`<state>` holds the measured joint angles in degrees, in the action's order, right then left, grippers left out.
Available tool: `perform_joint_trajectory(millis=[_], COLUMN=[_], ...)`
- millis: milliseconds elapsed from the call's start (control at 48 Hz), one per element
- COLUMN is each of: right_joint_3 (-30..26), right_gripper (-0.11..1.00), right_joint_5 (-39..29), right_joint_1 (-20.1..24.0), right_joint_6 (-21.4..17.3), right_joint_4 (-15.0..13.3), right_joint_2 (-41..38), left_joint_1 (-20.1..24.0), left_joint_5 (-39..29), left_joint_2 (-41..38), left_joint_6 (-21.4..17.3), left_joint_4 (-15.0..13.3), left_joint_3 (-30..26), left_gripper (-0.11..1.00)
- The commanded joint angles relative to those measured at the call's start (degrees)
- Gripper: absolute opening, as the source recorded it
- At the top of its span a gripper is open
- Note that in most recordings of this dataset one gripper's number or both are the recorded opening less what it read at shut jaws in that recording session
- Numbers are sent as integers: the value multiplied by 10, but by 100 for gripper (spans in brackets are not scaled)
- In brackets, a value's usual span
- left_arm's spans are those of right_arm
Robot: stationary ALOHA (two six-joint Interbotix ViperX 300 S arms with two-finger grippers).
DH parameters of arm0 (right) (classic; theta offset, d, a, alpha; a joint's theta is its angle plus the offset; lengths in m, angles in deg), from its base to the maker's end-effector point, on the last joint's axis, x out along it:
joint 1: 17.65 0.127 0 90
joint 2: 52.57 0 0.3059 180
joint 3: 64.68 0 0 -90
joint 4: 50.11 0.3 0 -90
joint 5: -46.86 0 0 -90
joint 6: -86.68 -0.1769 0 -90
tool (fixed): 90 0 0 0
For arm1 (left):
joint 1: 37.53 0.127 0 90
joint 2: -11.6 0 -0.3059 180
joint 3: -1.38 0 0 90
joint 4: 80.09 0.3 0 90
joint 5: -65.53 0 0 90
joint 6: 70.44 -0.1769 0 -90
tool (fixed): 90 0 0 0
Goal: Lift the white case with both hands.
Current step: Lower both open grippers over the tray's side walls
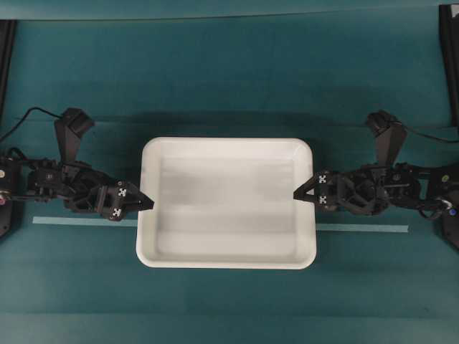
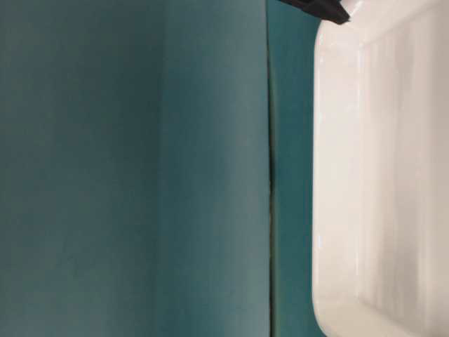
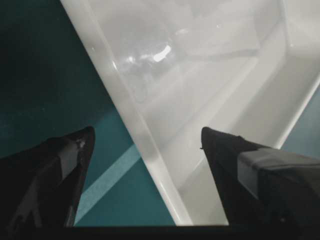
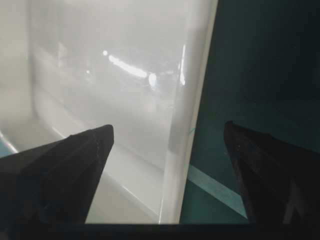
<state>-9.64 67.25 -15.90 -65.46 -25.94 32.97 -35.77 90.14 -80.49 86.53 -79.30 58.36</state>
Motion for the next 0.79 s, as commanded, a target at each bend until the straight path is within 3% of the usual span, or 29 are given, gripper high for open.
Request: perform_joint_trajectory(millis=[0, 354, 458, 562, 770], right_joint_3=[-7, -5, -4, -4, -6], right_gripper=[94, 92, 86, 75, 28], right_joint_5=[11, 21, 12, -9, -50], right_joint_1=[2, 4, 6, 8, 8], right_joint_6=[-4, -26, -40, -53, -86], right_joint_4=[2, 1, 1, 2, 1], right_joint_2=[-20, -24, -23, -23, -23], left_joint_1=[4, 8, 8, 8, 7], left_joint_5=[4, 4, 4, 4, 4], left_joint_2=[-12, -12, -13, -16, -18], left_joint_6=[0, 0, 0, 1, 0], left_joint_4=[2, 1, 2, 2, 2], left_joint_3=[-1, 3, 2, -3, -5], left_gripper=[92, 91, 85, 69, 18])
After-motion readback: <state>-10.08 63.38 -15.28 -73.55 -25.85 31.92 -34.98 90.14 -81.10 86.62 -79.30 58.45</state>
